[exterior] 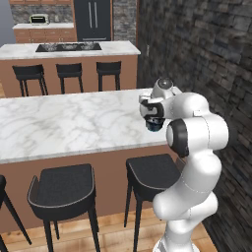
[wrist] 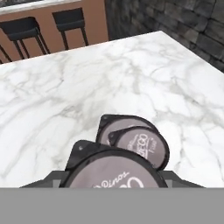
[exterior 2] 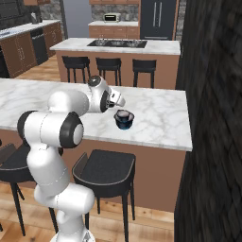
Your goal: Stack the yogurt containers by placing the smaller containers on top of the larger containers.
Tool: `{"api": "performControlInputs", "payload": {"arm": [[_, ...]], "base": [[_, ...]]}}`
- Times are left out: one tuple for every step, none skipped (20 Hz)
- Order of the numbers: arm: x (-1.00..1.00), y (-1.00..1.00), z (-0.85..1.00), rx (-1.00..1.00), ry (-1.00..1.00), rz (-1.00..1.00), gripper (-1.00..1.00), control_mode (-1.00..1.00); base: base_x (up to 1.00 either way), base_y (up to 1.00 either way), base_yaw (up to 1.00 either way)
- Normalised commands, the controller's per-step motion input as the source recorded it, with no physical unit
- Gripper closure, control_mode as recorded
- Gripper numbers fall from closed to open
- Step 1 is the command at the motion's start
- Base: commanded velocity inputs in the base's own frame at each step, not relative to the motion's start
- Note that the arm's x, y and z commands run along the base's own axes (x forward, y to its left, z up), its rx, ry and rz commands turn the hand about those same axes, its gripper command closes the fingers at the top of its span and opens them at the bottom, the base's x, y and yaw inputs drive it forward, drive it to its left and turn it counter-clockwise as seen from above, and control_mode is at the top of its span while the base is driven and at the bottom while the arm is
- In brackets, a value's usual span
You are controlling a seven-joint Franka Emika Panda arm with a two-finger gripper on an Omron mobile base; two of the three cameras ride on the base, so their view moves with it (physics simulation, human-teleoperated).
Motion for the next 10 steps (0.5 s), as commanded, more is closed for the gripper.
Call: {"api": "performControlInputs", "payload": {"arm": [[0.02, -0.24, 0.12, 0.00, 0.05, -0.04, 1.00, -1.00], [0.01, -0.23, 0.09, 0.00, 0.05, -0.04, 1.00, -1.00], [0.00, -0.23, 0.11, 0.01, 0.04, -0.04, 1.00, -1.00], [0.00, -0.19, 0.06, 0.00, 0.04, -0.03, 1.00, -1.00], [0.00, -0.13, 0.02, 0.00, 0.04, -0.02, 1.00, -1.00], [0.00, 0.00, 0.00, 0.00, 0.01, 0.00, 1.00, -1.00], [0.00, 0.00, 0.00, 0.00, 0.00, 0.00, 1.00, -1.00], [0.00, 0.00, 0.00, 0.00, 0.00, 0.00, 1.00, -1.00], [0.00, -0.04, 0.00, 0.00, 0.00, 0.00, 1.00, -1.00], [-0.07, -0.18, 0.00, 0.00, 0.00, 0.00, 1.00, -1.00]], "base": [[0.00, 0.00, 0.00], [0.00, 0.00, 0.00], [0.00, 0.00, 0.00], [0.00, 0.00, 0.00], [0.00, 0.00, 0.00], [0.00, 0.00, 0.00], [0.00, 0.00, 0.00], [0.00, 0.00, 0.00], [0.00, 0.00, 0.00], [0.00, 0.00, 0.00]]}}
